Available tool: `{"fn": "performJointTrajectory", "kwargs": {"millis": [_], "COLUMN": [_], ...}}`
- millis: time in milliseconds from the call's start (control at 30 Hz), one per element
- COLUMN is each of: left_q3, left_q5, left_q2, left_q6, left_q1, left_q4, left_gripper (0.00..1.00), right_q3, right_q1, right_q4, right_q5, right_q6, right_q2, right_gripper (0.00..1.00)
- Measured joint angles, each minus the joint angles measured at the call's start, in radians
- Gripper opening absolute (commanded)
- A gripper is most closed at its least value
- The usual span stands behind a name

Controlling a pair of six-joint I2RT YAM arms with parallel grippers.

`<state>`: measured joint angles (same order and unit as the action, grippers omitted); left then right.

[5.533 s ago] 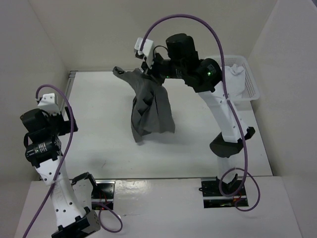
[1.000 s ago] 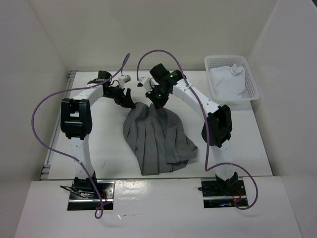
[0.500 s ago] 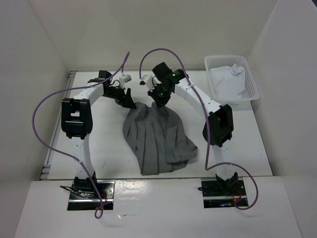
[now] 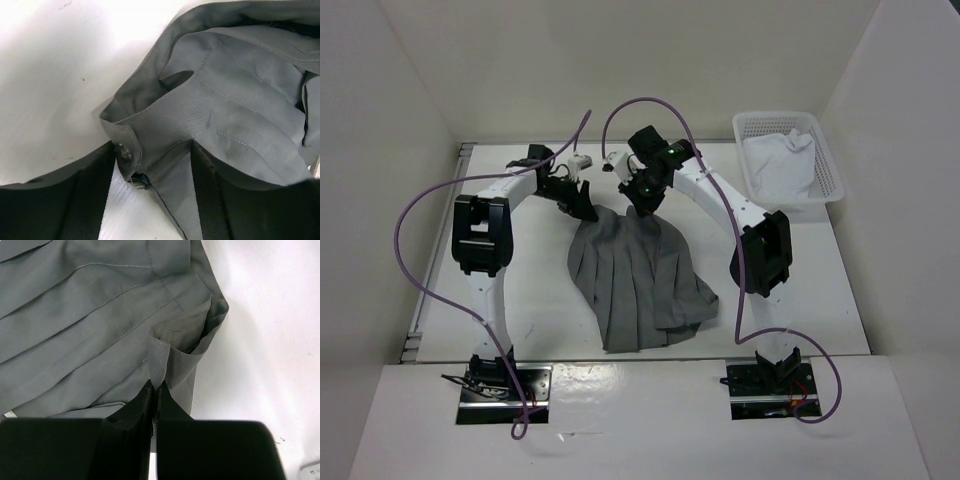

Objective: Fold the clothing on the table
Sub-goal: Flatten the skirt out

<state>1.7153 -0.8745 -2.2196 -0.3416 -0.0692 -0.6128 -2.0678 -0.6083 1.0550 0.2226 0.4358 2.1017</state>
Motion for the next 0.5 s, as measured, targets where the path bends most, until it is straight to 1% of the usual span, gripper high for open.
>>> {"fn": "performJointTrajectory", "kwargs": {"millis": [100,133,267,300,333,367,500], "left_q3": [0.010,0.011,0.028,0.039,0.046,0.050,0.073], "left_q5": [0.003,0.005,0.005,0.003,0.003,0.001,-0.002], "left_q2": [-0.005,-0.006,-0.012,-0.017,-0.021,-0.023,-0.024], "left_q6": [-0.001,0.001,0.003,0.002,0.004,0.003,0.005], "left_q1": [-0.002,-0.002,-0.006,-0.008,-0.010,-0.011,-0.011], "left_q4": [0.000,0.001,-0.003,-0.006,-0.008,-0.009,-0.028], "left_gripper": [0.50,0.42,0.21,0.06,0.02,0.00,0.00], "right_q3": [0.000,0.000,0.000,0.000,0.000,0.000,0.006], "right_q1": [0.000,0.000,0.000,0.000,0.000,0.003,0.016], "right_q4": [0.000,0.000,0.000,-0.001,-0.001,0.000,-0.004], "right_q5": [-0.001,-0.002,-0.003,-0.003,-0.005,-0.008,-0.026], "right_q6": [0.000,0.000,0.000,0.000,0.000,0.000,0.000], "right_q2": [0.000,0.000,0.000,0.000,0.000,0.000,-0.010], "right_gripper": [0.00,0.00,0.00,0.00,0.00,0.00,0.00]}}
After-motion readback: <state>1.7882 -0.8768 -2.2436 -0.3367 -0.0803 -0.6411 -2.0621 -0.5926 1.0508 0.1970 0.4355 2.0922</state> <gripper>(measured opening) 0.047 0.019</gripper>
